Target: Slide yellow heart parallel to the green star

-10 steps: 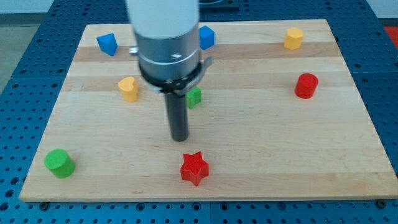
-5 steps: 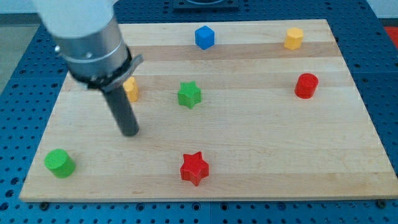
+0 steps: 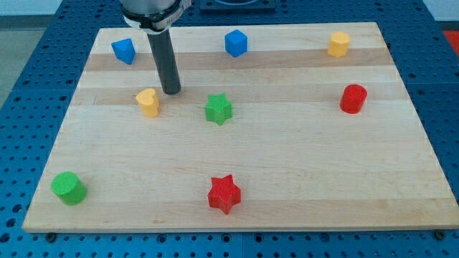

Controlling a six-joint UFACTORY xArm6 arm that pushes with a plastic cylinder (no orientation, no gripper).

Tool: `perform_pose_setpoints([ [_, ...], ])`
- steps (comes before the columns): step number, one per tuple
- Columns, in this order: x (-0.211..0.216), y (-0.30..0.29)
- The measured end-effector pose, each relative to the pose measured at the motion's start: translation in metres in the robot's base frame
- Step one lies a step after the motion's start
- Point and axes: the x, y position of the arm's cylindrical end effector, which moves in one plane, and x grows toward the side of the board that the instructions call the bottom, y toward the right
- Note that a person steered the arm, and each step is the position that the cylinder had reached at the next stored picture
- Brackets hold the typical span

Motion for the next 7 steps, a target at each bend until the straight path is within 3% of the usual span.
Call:
perform_pose_setpoints([
  [2, 0.014, -0.034],
  [7, 0.022, -0.054],
])
